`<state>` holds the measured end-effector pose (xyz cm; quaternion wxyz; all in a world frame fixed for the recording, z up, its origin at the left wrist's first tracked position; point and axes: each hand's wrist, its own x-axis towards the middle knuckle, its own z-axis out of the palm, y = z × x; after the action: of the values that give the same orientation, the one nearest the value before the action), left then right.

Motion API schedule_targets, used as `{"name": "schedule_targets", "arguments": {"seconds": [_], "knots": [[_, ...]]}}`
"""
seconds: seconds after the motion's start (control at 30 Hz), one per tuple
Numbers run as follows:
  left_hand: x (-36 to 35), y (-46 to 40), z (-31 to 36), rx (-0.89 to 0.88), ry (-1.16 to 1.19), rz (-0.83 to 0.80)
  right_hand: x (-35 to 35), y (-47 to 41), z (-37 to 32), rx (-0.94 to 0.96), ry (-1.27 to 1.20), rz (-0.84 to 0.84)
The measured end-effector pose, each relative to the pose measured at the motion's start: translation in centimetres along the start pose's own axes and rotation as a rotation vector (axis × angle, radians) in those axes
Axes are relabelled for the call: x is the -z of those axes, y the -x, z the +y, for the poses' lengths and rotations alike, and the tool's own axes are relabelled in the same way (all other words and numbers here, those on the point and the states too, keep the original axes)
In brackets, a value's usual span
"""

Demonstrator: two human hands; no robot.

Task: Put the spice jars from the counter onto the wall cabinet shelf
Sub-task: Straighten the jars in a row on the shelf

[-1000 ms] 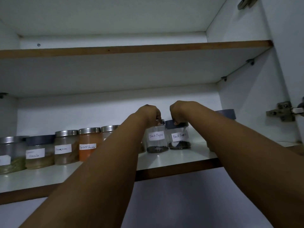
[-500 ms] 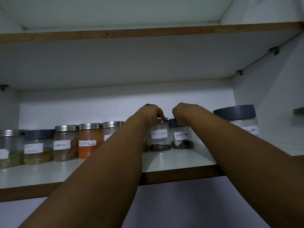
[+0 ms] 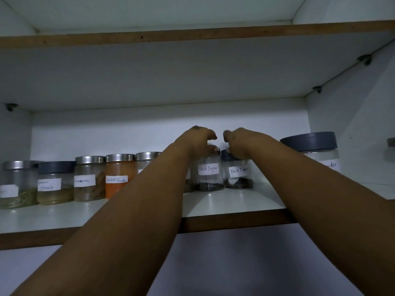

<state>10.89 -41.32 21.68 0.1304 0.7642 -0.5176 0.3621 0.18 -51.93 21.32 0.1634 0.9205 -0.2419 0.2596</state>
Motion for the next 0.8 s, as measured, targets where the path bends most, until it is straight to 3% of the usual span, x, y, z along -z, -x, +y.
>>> {"name": "schedule_targets", "arguments": {"seconds": [0.17,0.27,0.33,0.4,0.5,0.63,0.8], "knots": [[2.1,1.7,2.9,-0.023,-0.027,0.287,3.1,1.7,-0.8,-0.068,-0.320,0.594],[3.6,3.9,6.8,0.008,-0.016,0.299,5.7,3.9,0.1,-0.070,-0.389,0.730],[3.3,6.1,10.1,-0.008,-0.012,0.339,7.7,6.0,1.6,-0.087,-0.472,0.675],[1.3,9.5,13.7,-0.057,-0.007,0.480,9.3,8.2,3.8,-0.126,-0.488,0.551],[-2.7,13.7,17.6,-0.054,0.021,0.545,10.3,11.5,7.3,-0.118,-0.441,0.346],[-4.8,14.3,18.5,0.022,0.039,0.678,9.9,15.1,9.8,-0.088,-0.393,0.027],[-5.0,14.3,18.5,0.008,0.018,0.758,8.2,15.9,11.3,-0.082,-0.217,-0.096]]}}
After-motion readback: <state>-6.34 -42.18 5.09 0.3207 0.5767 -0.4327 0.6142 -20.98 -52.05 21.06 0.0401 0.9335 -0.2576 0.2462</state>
